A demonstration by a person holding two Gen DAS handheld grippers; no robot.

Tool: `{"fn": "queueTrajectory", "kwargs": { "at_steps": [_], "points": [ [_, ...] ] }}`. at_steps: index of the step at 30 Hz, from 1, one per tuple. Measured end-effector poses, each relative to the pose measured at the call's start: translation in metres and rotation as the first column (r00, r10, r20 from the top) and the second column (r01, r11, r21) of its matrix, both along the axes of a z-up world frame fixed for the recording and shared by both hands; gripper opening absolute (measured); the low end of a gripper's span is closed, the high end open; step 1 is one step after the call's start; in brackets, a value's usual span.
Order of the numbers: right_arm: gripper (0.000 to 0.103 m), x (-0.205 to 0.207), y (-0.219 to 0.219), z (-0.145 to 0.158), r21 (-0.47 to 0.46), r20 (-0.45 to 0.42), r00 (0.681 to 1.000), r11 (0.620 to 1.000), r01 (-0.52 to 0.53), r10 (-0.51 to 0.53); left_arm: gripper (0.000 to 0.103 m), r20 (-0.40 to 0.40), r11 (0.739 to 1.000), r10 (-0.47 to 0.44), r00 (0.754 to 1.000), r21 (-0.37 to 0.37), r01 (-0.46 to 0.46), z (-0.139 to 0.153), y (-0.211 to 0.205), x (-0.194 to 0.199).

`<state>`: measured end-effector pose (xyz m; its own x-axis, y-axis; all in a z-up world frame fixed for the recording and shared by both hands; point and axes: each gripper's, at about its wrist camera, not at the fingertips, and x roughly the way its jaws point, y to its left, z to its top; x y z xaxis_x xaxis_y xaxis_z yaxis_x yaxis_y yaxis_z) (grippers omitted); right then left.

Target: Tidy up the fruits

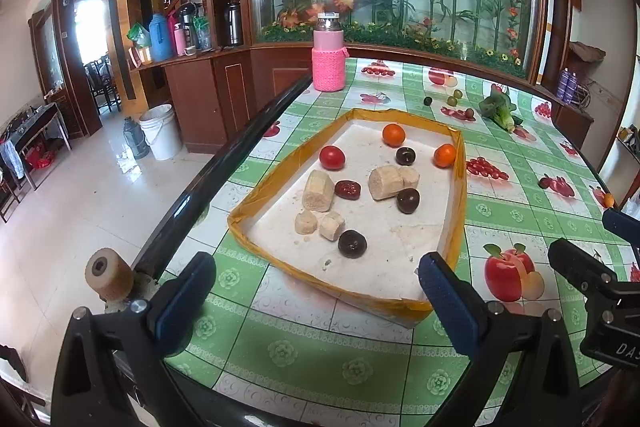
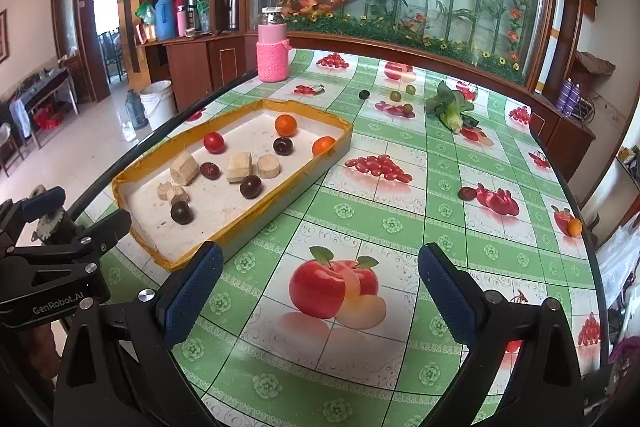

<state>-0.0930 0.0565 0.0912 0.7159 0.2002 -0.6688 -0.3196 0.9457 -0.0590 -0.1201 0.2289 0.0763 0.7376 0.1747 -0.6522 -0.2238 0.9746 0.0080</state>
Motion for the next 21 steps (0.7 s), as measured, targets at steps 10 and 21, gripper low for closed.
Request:
{"fn": "queueTrajectory", "kwargs": {
  "at_steps": [10, 21],
  "points": [
    [0.103, 0.0048, -0.0022, -0.0042, 0.007, -0.015, 1.0, 1.0, 0.011, -0.011, 0.103, -0.009, 1.0, 0.009, 1.0, -0.01, -0.009, -0.0008, 0.0051, 0.0034],
    [0.103, 0.0061, 0.0011, -0.0071, -0.005, -0.02, 1.0, 1.0, 0.001, -0.002, 0.103, -0.006, 1.0, -0.005, 1.0, -0.005, 0.005, -0.0009, 0.0028, 0.0058]
  ]
}}
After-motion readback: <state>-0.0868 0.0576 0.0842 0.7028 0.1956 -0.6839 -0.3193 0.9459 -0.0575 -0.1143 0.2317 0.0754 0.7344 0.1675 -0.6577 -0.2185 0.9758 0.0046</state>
